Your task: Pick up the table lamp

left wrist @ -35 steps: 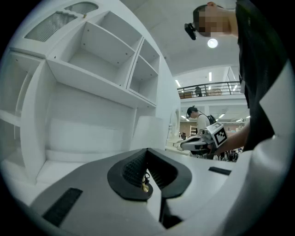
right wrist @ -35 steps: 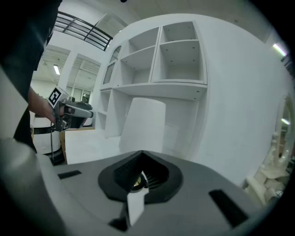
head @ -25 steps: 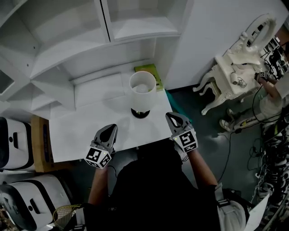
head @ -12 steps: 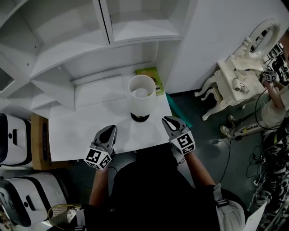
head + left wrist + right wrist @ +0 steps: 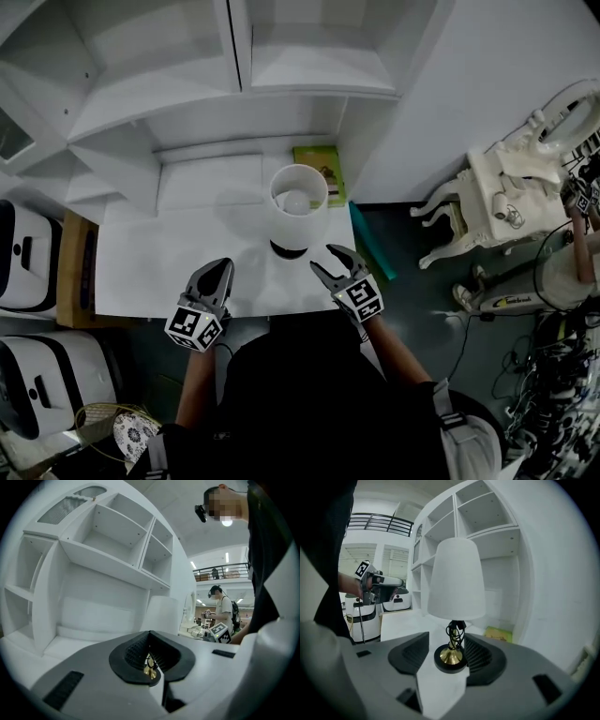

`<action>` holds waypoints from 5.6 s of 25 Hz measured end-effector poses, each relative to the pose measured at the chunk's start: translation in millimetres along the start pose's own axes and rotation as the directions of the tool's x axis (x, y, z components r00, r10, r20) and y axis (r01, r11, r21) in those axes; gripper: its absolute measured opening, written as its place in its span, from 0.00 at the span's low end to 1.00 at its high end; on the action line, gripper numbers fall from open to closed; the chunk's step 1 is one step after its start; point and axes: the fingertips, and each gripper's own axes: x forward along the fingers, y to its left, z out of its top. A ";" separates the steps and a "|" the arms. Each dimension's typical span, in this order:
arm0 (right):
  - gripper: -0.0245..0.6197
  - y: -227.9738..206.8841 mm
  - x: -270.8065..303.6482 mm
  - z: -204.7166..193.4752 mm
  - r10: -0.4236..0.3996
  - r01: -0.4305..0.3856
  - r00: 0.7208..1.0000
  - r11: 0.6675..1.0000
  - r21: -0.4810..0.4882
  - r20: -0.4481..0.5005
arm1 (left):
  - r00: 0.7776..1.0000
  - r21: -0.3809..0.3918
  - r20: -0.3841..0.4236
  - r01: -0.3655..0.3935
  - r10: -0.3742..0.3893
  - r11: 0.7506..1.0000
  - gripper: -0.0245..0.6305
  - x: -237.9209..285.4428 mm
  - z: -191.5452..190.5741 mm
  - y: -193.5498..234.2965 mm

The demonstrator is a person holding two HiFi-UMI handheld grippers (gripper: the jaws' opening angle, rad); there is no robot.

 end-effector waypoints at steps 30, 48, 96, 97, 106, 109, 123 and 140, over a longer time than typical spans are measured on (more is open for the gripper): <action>0.55 -12.1 105.7 -14.3 0.209 -0.207 0.977 0.978 -0.033 0.044 | 0.976 0.016 -0.102 -0.190 0.190 0.982 0.05 -24.8 -4.7 8.3; 0.56 -9.5 147.0 -15.2 0.222 -0.223 0.974 0.975 0.020 0.038 | 0.956 0.000 -0.137 -0.263 0.261 0.965 0.05 -41.5 -16.3 21.3; 0.22 -5.6 103.4 61.9 0.197 -0.182 0.978 0.965 -0.187 0.063 | 0.962 -0.049 -0.089 -0.262 0.257 0.964 0.05 -35.5 -21.7 25.3; 0.22 -4.5 100.1 67.3 0.198 -0.182 0.978 0.963 -0.200 0.064 | 0.964 -0.051 -0.083 -0.256 0.251 0.965 0.05 -34.1 -21.0 24.8; 0.22 1.5 72.6 104.0 0.199 -0.180 0.978 0.956 -0.230 0.062 | 0.979 -0.067 -0.027 -0.205 0.203 0.976 0.05 -25.3 -16.8 22.7; 0.22 -0.3 66.1 112.7 0.192 -0.176 0.980 0.959 -0.224 0.053 | 0.980 -0.074 -0.019 -0.197 0.196 0.978 0.05 -26.9 -18.5 24.1; 0.22 -0.1 40.9 134.4 0.146 -0.133 0.988 0.969 -0.210 0.048 | 0.987 -0.070 -0.002 -0.159 0.159 0.985 0.05 -19.2 -22.3 37.1; 0.22 -4.5 23.6 136.4 0.076 -0.066 0.996 0.978 -0.200 0.043 | 0.994 -0.082 -0.002 -0.105 0.106 0.991 0.05 -7.4 -29.8 41.2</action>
